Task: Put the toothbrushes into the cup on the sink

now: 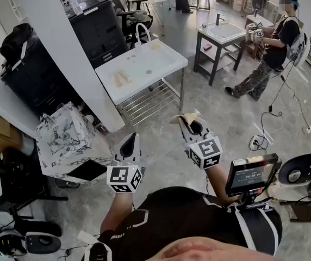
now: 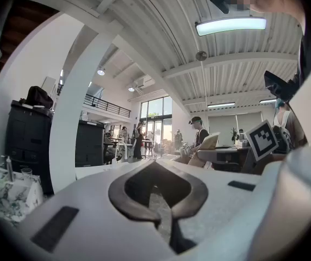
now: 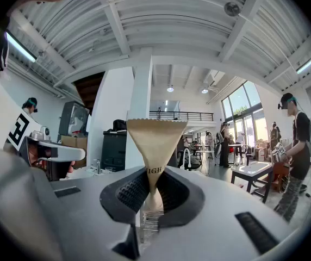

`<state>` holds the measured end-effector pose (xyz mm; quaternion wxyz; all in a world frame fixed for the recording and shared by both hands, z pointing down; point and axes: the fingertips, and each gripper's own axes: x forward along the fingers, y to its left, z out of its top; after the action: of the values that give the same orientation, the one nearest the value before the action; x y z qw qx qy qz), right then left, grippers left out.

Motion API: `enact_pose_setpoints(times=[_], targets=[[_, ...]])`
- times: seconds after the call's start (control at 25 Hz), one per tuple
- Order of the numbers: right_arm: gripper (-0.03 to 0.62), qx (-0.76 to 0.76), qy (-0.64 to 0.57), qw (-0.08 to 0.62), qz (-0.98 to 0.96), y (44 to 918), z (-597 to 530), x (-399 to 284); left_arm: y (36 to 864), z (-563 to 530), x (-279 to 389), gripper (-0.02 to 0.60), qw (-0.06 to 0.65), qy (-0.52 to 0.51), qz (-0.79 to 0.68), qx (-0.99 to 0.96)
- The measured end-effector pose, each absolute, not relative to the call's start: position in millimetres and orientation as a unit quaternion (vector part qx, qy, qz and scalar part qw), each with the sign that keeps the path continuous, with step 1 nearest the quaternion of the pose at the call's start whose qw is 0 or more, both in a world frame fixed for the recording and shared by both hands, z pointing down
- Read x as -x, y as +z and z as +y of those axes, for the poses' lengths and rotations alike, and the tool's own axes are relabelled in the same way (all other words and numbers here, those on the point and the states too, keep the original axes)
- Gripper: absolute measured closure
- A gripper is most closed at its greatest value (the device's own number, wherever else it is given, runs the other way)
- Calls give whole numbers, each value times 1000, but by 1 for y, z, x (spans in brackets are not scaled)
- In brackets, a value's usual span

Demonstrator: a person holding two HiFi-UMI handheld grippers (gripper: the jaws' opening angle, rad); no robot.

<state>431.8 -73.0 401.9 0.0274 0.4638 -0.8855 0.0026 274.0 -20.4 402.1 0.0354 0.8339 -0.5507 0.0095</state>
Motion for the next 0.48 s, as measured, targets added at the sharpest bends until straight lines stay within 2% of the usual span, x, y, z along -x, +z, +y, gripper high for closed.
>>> enact_pose_setpoints(times=[0.48], targets=[[548,-467,-6,25,-884,400,-76,-428,401,-28,-271,577,28,11,-548,-836]])
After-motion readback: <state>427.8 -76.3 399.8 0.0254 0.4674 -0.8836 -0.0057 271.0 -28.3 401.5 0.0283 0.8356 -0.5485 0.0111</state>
